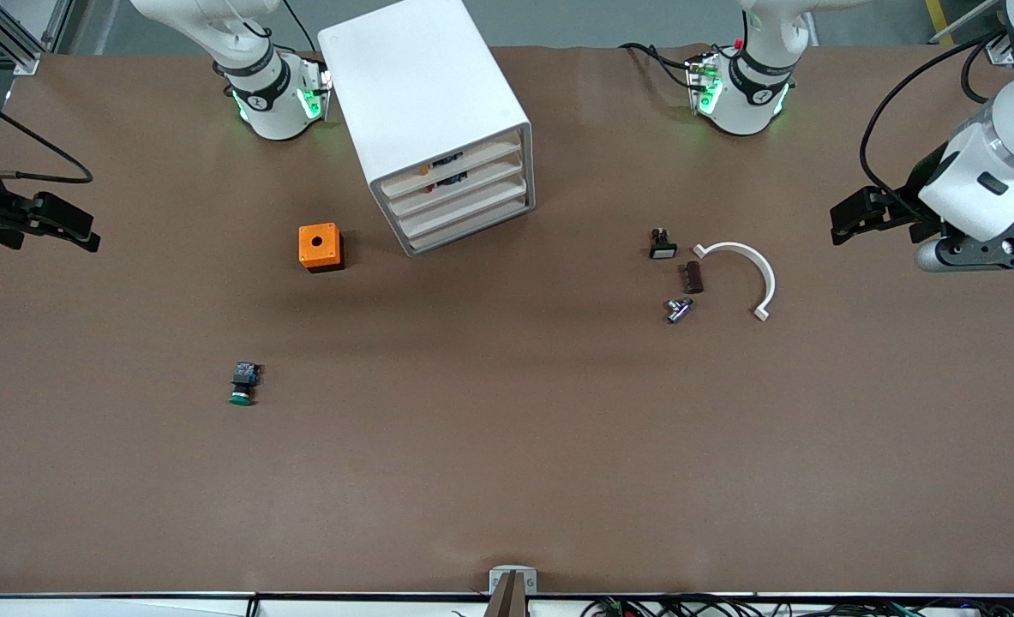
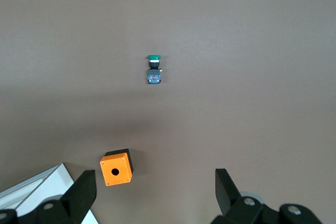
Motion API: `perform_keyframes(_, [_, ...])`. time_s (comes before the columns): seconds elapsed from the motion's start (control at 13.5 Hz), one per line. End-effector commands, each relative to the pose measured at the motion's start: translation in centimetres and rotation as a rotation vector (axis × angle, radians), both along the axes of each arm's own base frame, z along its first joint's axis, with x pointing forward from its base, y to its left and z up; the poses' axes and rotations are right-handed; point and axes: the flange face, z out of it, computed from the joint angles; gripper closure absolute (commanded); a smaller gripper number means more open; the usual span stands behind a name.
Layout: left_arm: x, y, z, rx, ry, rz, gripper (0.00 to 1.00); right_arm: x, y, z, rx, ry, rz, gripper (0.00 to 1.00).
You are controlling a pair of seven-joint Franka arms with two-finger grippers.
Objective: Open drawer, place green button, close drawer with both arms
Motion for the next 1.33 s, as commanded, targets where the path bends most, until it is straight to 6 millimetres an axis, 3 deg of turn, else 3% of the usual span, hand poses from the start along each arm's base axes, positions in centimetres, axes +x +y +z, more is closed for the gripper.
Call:
perform_keyframes(0.0, [-0.29,-0.33,0.97,0.010,-0.009,-0.008,0.00,0.13,0.13,0.50,-0.017,0.005,-0.009,0.00])
perform_keyframes(1.26, [-0.40,-0.63,1.00,0.011,-0.009,-0.009,0.00,0.19,0.41,0.68,-0.023,-0.003,0.001,0.00])
